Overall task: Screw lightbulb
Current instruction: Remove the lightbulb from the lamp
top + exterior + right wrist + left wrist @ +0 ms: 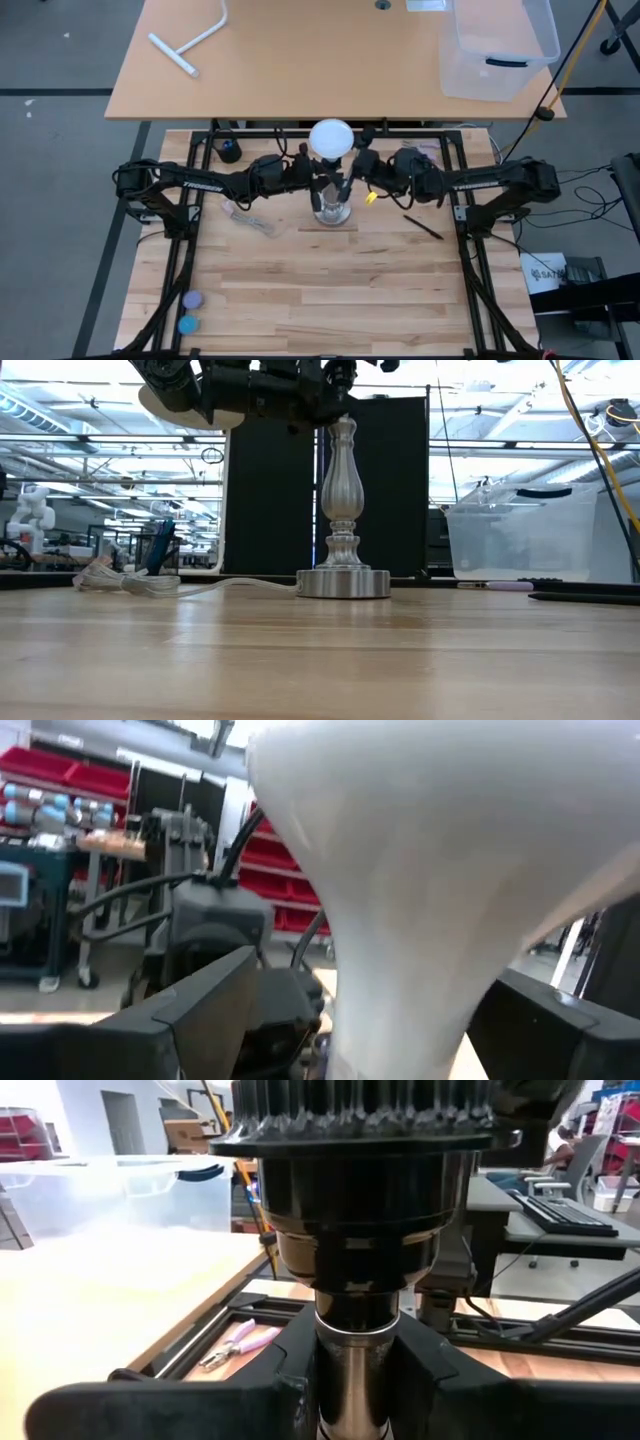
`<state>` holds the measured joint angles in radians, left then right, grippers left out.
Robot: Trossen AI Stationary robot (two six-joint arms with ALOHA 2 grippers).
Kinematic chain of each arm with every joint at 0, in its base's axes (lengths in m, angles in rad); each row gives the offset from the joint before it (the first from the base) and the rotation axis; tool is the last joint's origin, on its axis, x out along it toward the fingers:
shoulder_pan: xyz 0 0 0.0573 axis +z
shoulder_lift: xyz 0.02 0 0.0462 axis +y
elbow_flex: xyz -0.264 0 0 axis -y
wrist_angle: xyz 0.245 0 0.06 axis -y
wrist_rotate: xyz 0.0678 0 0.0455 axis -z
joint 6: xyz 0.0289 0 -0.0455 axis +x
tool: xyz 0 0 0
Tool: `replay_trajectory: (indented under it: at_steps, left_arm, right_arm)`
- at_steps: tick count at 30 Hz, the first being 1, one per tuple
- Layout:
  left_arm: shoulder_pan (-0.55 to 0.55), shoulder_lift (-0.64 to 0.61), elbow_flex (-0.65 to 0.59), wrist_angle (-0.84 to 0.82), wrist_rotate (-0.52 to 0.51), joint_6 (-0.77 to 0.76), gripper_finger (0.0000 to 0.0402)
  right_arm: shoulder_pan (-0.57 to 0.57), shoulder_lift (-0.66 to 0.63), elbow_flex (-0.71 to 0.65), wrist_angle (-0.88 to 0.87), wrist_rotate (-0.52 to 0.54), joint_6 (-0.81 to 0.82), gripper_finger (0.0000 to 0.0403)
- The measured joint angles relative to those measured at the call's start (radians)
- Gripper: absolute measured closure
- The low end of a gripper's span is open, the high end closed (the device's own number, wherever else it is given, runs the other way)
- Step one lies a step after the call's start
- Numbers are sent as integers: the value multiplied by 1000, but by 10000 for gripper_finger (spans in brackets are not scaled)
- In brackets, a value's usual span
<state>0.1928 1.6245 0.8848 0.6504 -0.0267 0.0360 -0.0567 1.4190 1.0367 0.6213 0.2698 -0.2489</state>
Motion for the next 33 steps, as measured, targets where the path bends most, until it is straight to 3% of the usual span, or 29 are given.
replay_trajectory:
  at_steps: [6, 14, 18, 23, 33]
  left_arm:
    - [0, 0, 0, -4, -6, -4, 330]
    - [0, 0, 0, -5, 5, 0, 330]
    - [3, 0, 0, -7, 57, 5, 330]
    - [5, 0, 0, -8, 172, 19, 330]
    - [5, 0, 0, 3, 402, 64, 330]
  right_arm:
    - [-15, 7, 0, 48, -5, -5, 102]
    - [-16, -13, -1, 27, 0, 9, 238]
    - [-25, -13, -2, 16, -28, 5, 242]
    - [-48, -20, -2, -8, -149, 30, 243]
    - [-141, -44, 2, -69, -550, 178, 248]
